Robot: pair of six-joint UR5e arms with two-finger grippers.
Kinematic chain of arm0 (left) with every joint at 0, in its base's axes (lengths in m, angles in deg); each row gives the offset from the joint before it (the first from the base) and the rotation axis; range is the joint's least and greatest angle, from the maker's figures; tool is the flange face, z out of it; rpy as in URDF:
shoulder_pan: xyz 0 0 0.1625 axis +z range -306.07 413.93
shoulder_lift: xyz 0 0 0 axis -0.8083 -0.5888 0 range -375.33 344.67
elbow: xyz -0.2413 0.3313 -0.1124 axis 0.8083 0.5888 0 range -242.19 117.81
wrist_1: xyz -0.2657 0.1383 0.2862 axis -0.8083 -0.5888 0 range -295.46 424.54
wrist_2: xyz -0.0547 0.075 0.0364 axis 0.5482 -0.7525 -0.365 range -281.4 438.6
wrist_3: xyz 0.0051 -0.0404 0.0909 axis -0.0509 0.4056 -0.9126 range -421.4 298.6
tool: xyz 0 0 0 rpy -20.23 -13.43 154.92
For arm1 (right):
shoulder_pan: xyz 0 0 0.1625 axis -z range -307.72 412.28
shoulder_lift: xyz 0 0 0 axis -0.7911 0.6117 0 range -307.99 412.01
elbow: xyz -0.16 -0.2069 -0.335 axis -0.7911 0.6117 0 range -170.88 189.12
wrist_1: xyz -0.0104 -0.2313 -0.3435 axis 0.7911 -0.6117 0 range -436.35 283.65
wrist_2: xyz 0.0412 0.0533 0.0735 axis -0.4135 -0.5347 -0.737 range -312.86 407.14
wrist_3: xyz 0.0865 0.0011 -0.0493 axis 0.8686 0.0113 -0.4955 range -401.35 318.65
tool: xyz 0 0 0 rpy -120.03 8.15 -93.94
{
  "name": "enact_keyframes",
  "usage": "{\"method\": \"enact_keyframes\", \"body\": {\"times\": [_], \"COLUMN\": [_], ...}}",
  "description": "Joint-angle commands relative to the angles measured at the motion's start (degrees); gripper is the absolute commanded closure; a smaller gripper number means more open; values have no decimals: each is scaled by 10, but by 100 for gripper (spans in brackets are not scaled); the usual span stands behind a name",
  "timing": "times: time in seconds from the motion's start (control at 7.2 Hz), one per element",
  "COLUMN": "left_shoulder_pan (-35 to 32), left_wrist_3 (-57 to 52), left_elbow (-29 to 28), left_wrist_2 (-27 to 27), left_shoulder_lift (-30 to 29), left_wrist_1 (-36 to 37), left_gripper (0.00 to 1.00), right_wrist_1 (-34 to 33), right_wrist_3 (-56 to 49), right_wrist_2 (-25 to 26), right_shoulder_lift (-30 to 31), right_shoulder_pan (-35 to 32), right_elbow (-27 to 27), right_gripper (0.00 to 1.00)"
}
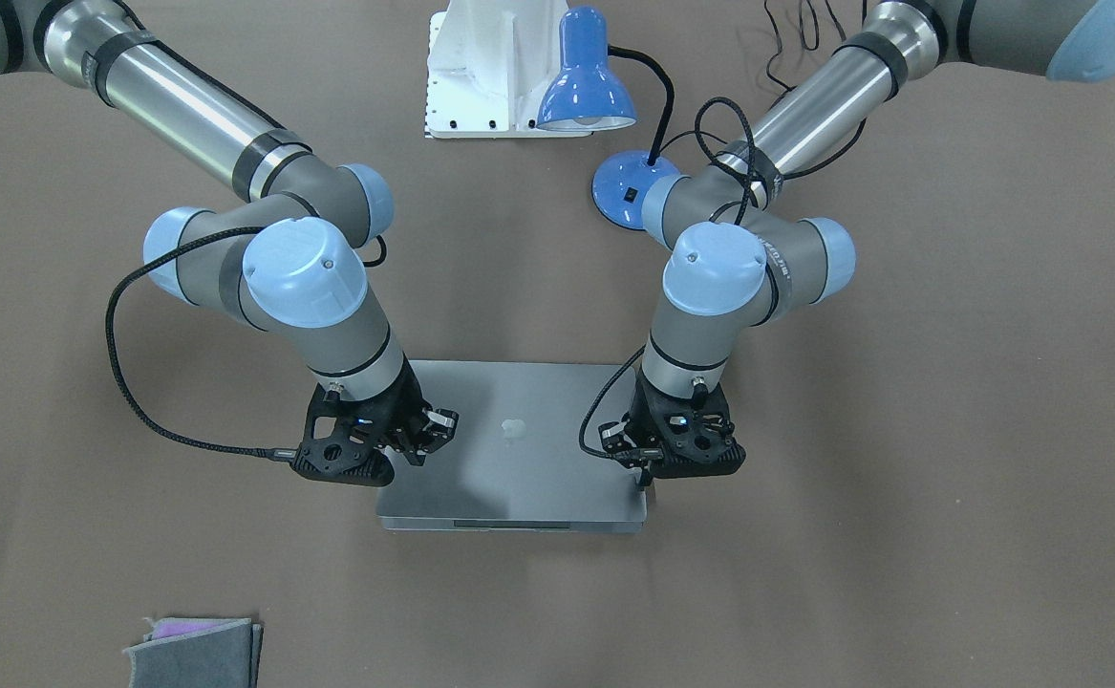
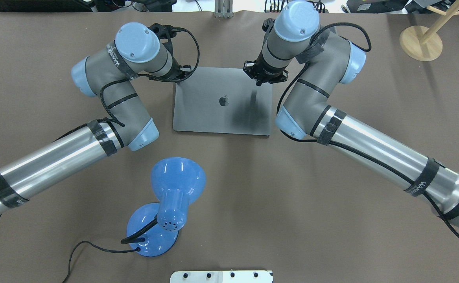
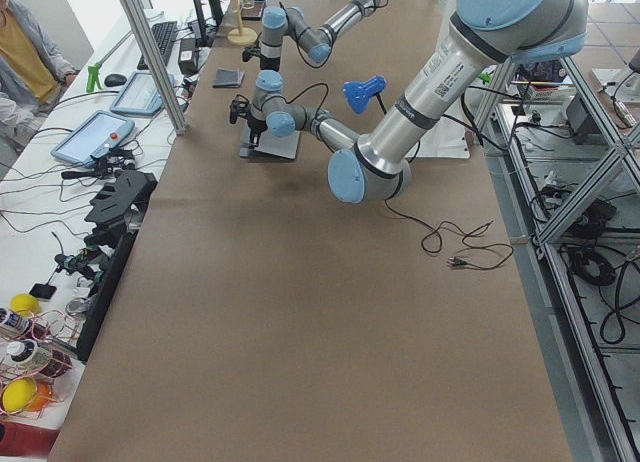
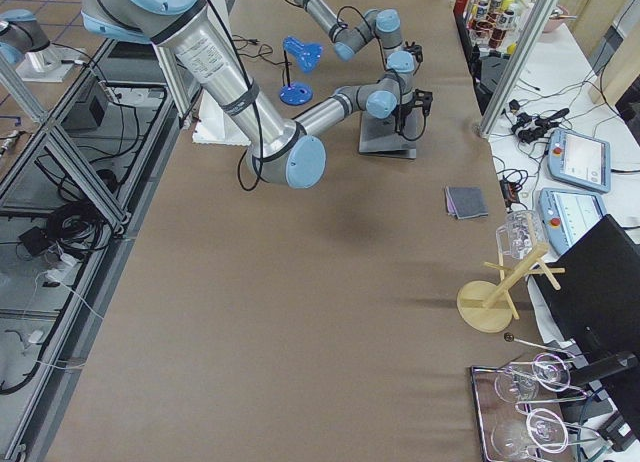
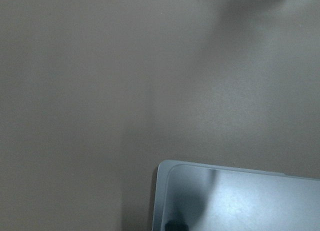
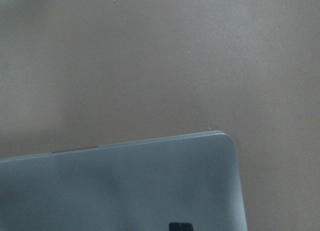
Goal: Close laptop
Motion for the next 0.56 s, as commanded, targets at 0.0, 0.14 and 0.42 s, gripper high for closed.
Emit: {"method": "enact_keyframes", "body": {"times": [0.0,0.14,0.42], "left_shoulder_pan": [-1,-34,-140], "left_wrist_3": [-1,0,-6], "left_elbow": [-12,16,161], "left_wrist_2": [15,68,249], "left_shoulder_lift": [-2,-2,84], "left_wrist_1": [-10,-9,44], "left_gripper": [100,100,100], "right_wrist_1": [11,6,4], "right_wrist_3": [1,0,-16], "right_wrist_2": [-11,-40,-161], "right_shoulder_lift": [-1,-2,70], "right_shoulder_pan": [3,-16,-114], "right_elbow": [12,-15,-112], "right_gripper": [100,100,100]}}
